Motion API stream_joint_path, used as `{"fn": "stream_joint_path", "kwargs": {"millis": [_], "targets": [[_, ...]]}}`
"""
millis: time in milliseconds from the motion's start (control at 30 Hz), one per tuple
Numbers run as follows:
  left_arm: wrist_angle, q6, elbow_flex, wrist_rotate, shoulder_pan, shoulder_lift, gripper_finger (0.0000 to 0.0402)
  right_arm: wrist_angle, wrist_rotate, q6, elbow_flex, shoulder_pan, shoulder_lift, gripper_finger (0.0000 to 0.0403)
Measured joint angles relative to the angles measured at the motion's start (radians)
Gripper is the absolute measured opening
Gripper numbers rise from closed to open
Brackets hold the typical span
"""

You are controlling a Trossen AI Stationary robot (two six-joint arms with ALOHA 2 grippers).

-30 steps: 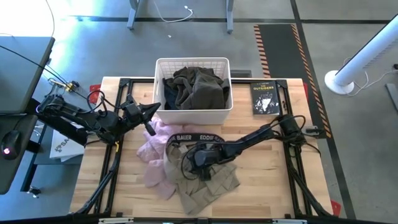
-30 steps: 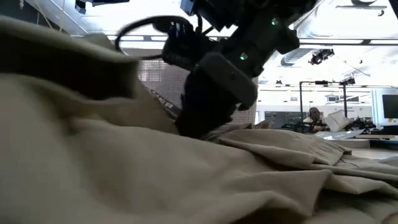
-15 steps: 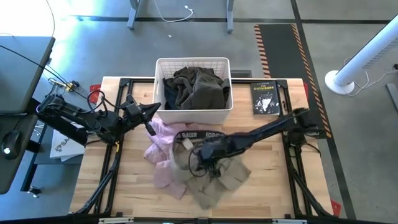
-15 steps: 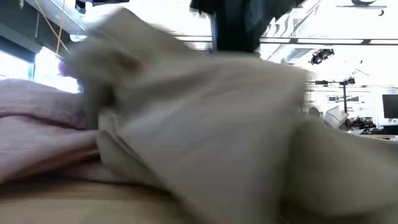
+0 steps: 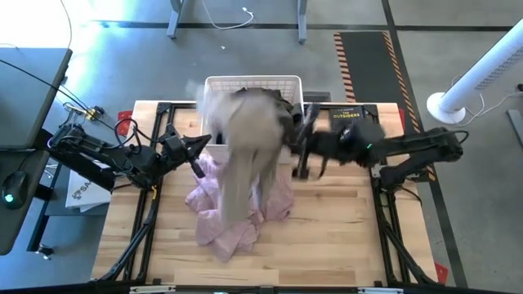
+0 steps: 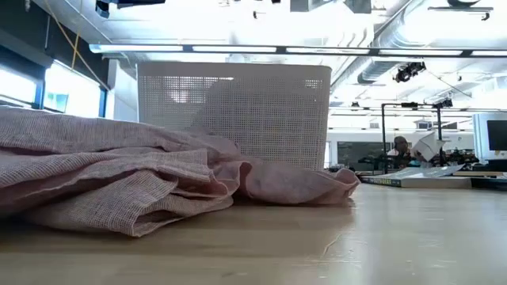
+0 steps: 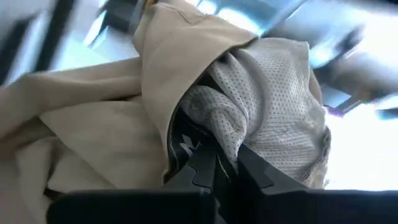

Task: Sort clothes
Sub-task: Put the brown short into the white bin

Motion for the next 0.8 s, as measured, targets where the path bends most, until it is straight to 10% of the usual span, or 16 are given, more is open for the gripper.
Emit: {"fn": "stream_joint_path", "kwargs": {"millis": [167, 433, 800], "targets": [[0.003, -0.001, 0.0, 0.0, 0.014, 0.0, 0.0, 0.062, 0.002, 0.085, 0.039, -0.211, 0.007, 0.0016], [0.008, -0.001, 0.0, 0.001, 0.04, 0.0, 0.0, -0.5, -0.112, 0.331, 0.329, -0.504, 0.297, 0.0016], [0.007, -0.001, 0.0, 0.001, 0.051, 0.0, 0.0, -1.165, -0.164, 0.33, 0.645, -0.584, 0.724, 0.0019]]}}
